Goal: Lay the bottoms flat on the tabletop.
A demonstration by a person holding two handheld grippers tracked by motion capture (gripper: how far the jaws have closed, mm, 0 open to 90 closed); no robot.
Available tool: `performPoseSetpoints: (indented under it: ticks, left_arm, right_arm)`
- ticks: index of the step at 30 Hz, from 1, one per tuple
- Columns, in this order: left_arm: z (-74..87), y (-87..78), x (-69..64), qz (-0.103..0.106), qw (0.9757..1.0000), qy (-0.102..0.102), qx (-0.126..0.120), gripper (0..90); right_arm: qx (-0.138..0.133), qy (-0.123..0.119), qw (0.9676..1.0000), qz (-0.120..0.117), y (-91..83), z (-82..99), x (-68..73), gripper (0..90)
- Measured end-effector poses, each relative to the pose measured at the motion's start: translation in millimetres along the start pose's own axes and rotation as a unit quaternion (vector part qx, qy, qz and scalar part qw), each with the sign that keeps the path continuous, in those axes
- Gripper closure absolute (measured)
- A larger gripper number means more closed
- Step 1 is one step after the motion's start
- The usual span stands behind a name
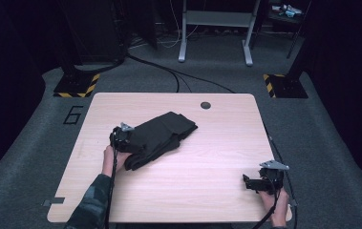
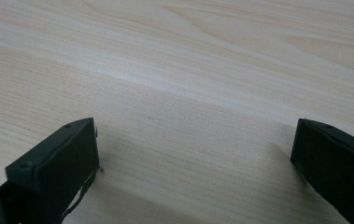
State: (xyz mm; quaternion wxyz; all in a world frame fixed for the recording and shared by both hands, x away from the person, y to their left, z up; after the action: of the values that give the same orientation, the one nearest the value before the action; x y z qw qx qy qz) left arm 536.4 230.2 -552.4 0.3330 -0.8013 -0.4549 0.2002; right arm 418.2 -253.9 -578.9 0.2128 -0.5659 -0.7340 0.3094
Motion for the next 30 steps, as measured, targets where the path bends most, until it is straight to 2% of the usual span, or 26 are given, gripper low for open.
performPoseSetpoints:
  ticks: [6, 19, 21, 24, 30]
  left_arm:
    - [-0.6, 1.0, -15.4, 0.021, 0.9996, 0.019, 0.003, 1.3]
    - [-1.2, 2.6, -41.8, 0.056, 0.9975, 0.043, 0.004, 1.4]
    - [-0.5, 1.9, -44.9, 0.061, 0.9968, 0.053, 0.006, 1.3]
    - [-0.4, 2.2, -50.4, 0.066, 0.9963, 0.055, 0.004, 1.4]
    - [-0.1, 1.9, -59.3, 0.083, 0.9939, 0.072, 0.008, 1.4]
  right_arm:
    - [0.0, 0.0, 1.0, 0.0, 0.0, 0.0, 0.0, 0.2]
    - [0.0, 0.0, 1.0, 0.0, 0.0, 0.0, 0.0, 0.2]
    - [0.0, 0.0, 1.0, 0.0, 0.0, 0.0, 0.0, 0.2]
    - [0.0, 0.0, 1.0, 0.0, 0.0, 0.0, 0.0, 0.2]
    - [0.0, 0.0, 1.0, 0.0, 0.0, 0.0, 0.0, 0.2]
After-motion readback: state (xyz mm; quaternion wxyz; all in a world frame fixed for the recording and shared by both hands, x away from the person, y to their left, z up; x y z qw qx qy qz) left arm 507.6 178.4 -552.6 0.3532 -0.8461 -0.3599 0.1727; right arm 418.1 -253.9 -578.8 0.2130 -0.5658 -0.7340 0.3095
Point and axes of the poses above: each handheld gripper's, and its own axes: y roughly forward along the jaws, z roughly out of its underside, x roughly to its left, the point moved 7 cm from there along y, roughly forward along the jaws, and after that the axes turned 3 degrees about z, right-handed, at the moved point
